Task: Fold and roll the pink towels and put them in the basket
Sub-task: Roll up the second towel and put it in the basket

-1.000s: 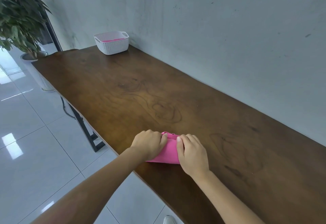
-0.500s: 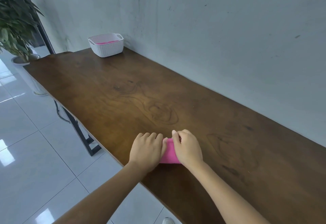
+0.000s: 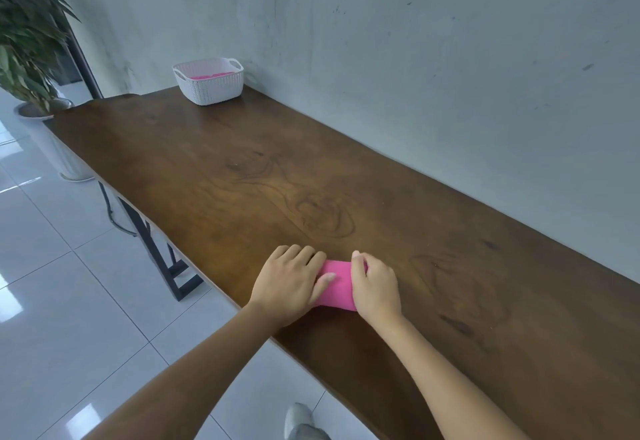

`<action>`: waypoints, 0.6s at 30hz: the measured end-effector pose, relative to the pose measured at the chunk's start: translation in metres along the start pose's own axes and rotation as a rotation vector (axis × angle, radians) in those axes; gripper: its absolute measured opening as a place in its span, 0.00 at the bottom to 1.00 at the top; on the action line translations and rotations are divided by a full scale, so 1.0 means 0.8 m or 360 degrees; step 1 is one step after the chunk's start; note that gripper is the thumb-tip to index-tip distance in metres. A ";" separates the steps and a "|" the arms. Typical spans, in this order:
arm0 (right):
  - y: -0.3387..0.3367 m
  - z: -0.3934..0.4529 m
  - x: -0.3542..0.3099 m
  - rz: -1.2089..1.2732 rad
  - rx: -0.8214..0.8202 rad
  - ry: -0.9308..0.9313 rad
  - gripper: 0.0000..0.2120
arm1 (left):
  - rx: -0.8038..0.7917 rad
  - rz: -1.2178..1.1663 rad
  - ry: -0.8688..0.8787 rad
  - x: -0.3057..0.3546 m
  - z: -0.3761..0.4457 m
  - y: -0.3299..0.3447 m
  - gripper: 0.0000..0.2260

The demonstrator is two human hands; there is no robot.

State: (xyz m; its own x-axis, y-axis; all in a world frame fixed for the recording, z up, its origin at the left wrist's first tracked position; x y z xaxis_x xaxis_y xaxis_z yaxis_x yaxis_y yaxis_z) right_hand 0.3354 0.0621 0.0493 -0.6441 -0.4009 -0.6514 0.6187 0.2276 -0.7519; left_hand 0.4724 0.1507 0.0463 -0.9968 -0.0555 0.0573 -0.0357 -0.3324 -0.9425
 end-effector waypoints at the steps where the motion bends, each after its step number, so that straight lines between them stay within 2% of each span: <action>1: 0.003 0.009 0.000 -0.0074 -0.0083 0.0104 0.22 | 0.0001 0.0005 0.0052 -0.002 -0.001 0.002 0.28; 5: 0.016 0.042 0.003 -0.0147 -0.0370 0.0421 0.25 | -0.0029 0.0025 0.0289 -0.013 0.006 0.003 0.38; 8: 0.023 0.062 -0.003 -0.0124 -0.0558 0.0518 0.25 | -0.0091 0.0053 0.0316 -0.030 0.017 0.004 0.44; 12: 0.035 0.088 -0.027 0.0217 -0.0902 0.0669 0.37 | -0.0252 -0.0014 0.0132 -0.065 0.044 -0.004 0.46; 14: 0.041 0.102 -0.046 0.0327 -0.1043 0.0634 0.41 | -0.0318 -0.0109 0.0050 -0.089 0.057 -0.008 0.46; 16: 0.043 0.116 -0.065 0.0482 -0.1075 0.0581 0.41 | -0.0346 -0.0293 -0.0069 -0.119 0.068 -0.013 0.43; 18: 0.047 0.130 -0.082 0.0736 -0.1032 0.0491 0.37 | -0.0363 -0.0603 -0.0264 -0.154 0.080 -0.017 0.38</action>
State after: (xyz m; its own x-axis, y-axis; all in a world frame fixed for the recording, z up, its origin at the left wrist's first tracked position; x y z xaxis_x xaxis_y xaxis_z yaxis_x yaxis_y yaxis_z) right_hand 0.4477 0.0047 0.0745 -0.5422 0.0958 -0.8347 0.5304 0.8095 -0.2516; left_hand 0.6003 0.1017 0.0731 -0.8863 -0.1259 0.4457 -0.4282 -0.1439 -0.8921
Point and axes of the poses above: each hand's wrist, its own z-axis towards the middle knuckle, its own y-axis out of the palm, x = y × z, the point moved 5 cm from there along z, towards the middle knuckle, and after that the axes turned 2 degrees about -x, right-handed, at the moved point
